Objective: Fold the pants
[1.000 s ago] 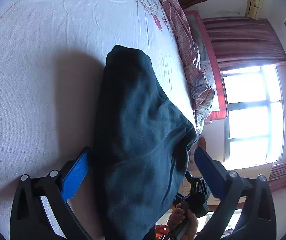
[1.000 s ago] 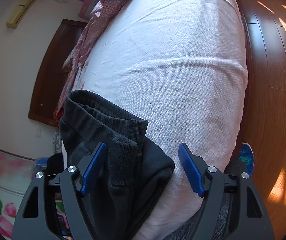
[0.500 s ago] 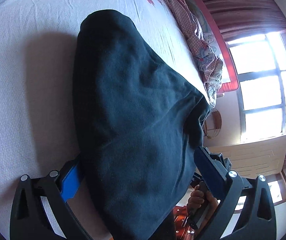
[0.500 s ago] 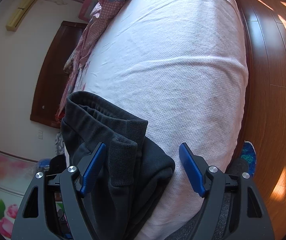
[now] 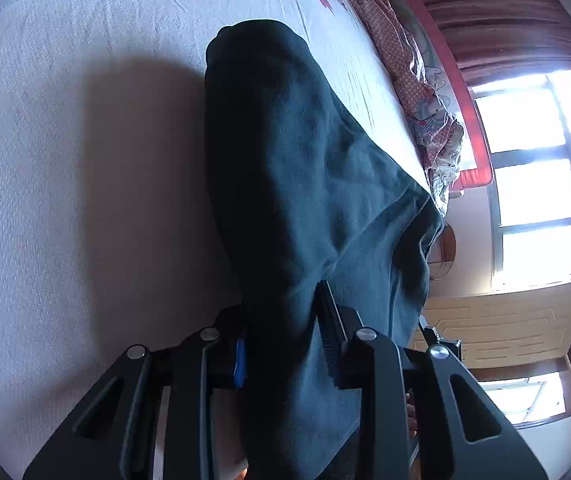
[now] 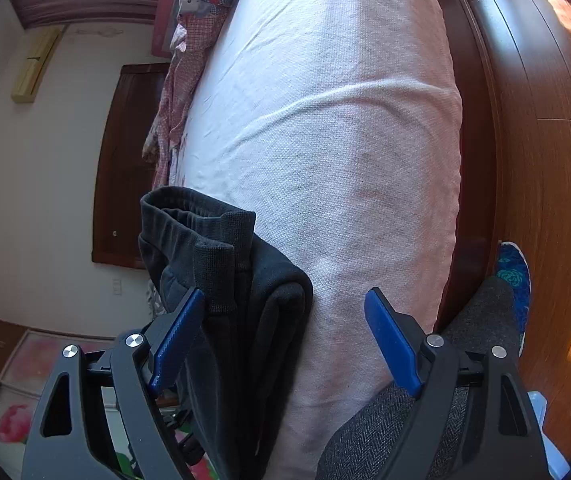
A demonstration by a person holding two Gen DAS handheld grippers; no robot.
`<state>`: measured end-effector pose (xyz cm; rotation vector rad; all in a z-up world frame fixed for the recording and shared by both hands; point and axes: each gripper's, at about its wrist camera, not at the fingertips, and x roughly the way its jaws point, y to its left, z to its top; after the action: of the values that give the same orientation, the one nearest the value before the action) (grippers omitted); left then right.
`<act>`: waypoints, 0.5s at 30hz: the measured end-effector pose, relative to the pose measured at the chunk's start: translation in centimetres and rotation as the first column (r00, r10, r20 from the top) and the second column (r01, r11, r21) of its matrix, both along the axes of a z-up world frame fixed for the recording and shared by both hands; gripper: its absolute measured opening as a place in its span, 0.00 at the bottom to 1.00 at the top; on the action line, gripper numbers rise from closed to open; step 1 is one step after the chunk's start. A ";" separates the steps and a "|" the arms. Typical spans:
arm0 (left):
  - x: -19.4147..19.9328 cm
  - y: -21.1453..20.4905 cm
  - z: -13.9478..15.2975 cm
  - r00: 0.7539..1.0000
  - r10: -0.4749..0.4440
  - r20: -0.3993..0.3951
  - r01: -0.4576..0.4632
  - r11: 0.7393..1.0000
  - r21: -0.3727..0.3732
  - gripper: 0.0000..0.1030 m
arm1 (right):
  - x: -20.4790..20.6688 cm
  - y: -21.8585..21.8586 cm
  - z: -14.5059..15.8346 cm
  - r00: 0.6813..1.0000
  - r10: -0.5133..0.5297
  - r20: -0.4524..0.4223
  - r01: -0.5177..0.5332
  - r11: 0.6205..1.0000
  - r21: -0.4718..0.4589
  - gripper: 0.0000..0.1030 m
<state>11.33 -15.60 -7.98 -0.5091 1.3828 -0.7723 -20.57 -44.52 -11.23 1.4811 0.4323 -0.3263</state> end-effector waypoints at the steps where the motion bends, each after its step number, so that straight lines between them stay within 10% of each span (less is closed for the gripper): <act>1: 0.2 0.0 0.0 1.000 0.003 -0.015 -0.003 1.000 -0.005 0.27 | 0.3 0.2 0.1 1.000 0.006 0.022 -0.006 1.000 0.004 0.79; 7: 0.2 0.4 -0.5 1.000 -0.001 -0.021 0.002 1.000 0.008 0.31 | 3.1 1.0 0.7 0.997 0.060 0.046 -0.059 0.998 -0.014 0.79; 11: 0.1 -0.1 -0.6 1.000 0.012 -0.024 -0.014 0.996 -0.085 0.76 | 4.5 1.6 1.7 0.998 0.065 -0.015 -0.066 0.993 -0.094 0.81; 15: -1.0 -2.7 1.1 0.995 -0.050 0.087 0.044 0.997 0.061 0.82 | 4.7 2.4 2.8 0.992 0.079 -0.095 -0.094 0.982 -0.163 0.59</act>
<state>10.31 -18.34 -6.86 -0.3934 1.3353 -0.7811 -15.83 -42.13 -8.42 1.2834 0.5257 -0.3509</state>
